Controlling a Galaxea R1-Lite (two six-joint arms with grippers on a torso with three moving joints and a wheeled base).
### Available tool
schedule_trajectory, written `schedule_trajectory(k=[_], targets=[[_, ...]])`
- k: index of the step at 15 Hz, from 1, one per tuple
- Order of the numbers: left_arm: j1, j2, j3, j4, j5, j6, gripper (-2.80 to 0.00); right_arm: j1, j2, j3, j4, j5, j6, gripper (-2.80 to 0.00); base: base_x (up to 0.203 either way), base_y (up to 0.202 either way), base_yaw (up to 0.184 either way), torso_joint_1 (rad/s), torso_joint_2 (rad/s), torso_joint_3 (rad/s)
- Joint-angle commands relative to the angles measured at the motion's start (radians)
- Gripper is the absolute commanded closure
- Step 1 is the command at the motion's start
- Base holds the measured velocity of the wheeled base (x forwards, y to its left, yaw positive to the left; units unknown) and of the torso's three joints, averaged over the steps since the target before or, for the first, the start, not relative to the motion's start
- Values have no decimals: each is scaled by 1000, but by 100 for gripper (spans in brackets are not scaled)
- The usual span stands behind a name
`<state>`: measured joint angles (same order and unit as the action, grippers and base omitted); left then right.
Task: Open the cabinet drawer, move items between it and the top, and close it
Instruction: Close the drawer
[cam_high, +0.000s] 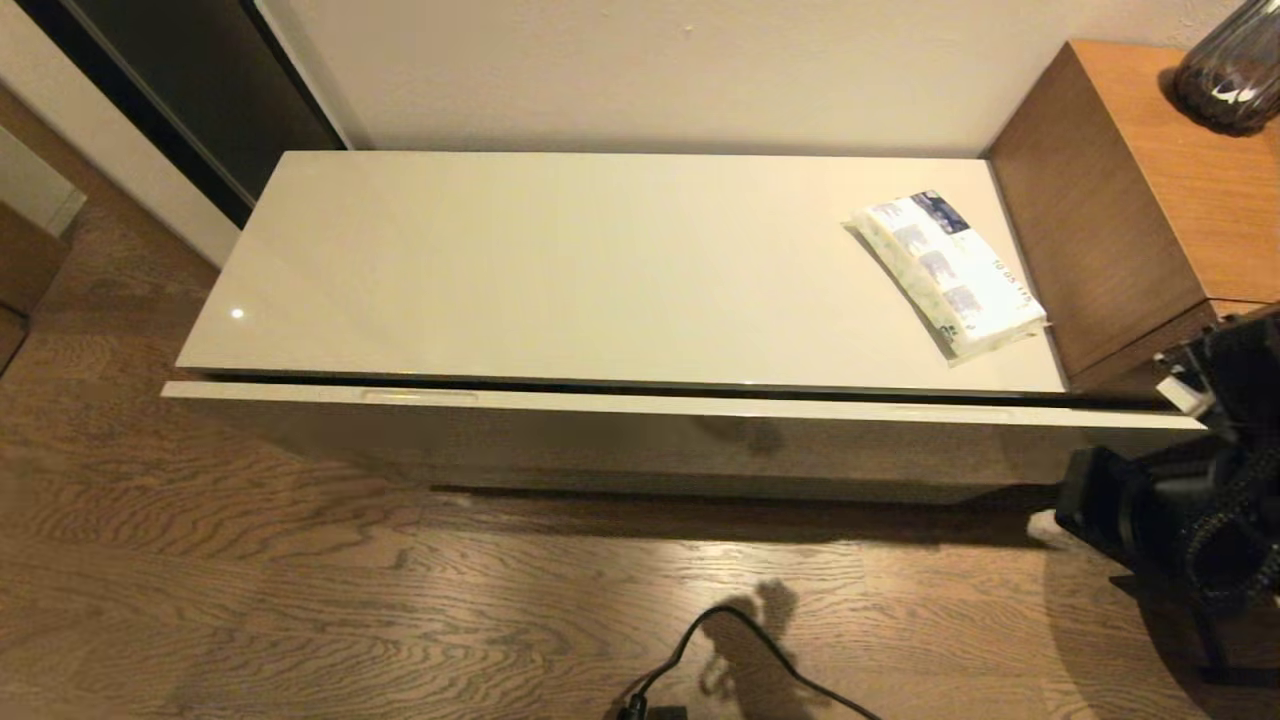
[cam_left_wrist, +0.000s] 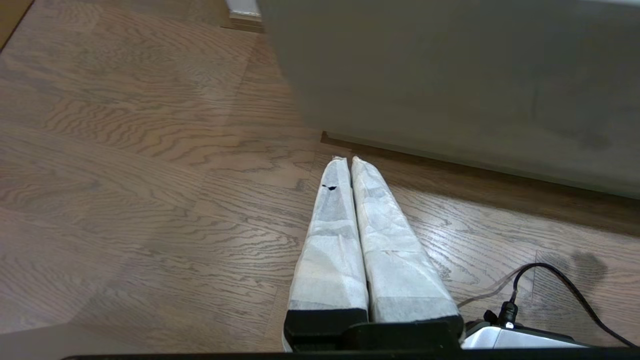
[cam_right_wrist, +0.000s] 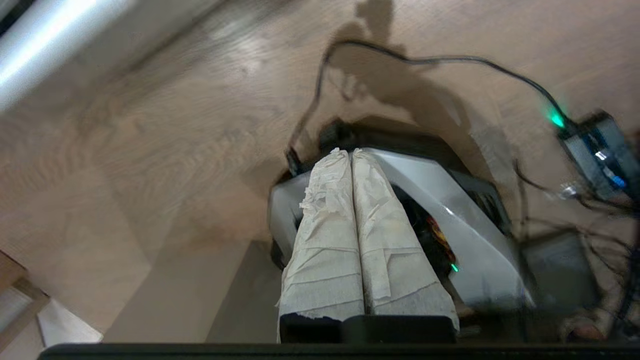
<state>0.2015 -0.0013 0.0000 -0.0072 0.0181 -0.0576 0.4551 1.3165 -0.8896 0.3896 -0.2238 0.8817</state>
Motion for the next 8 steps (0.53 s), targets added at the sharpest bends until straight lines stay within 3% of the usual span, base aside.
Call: schedule_trajectory(k=[1, 4, 6, 8], targets=[[0, -39, 2, 0, 0, -1, 0, 5, -142, 18, 67, -3, 3, 0, 0, 0, 0, 0, 0, 0], [0, -39, 2, 0, 1, -1, 0, 10, -296, 7, 272, -61, -4, 0, 0, 0, 0, 0, 0, 0], [1, -39, 2, 0, 0, -1, 0, 17, -423, -42, 475, -150, -11, 0, 0, 0, 0, 0, 0, 0], [1, -39, 2, 0, 0, -1, 0, -10, -552, -113, 685, -180, -24, 0, 0, 0, 0, 0, 0, 0]])
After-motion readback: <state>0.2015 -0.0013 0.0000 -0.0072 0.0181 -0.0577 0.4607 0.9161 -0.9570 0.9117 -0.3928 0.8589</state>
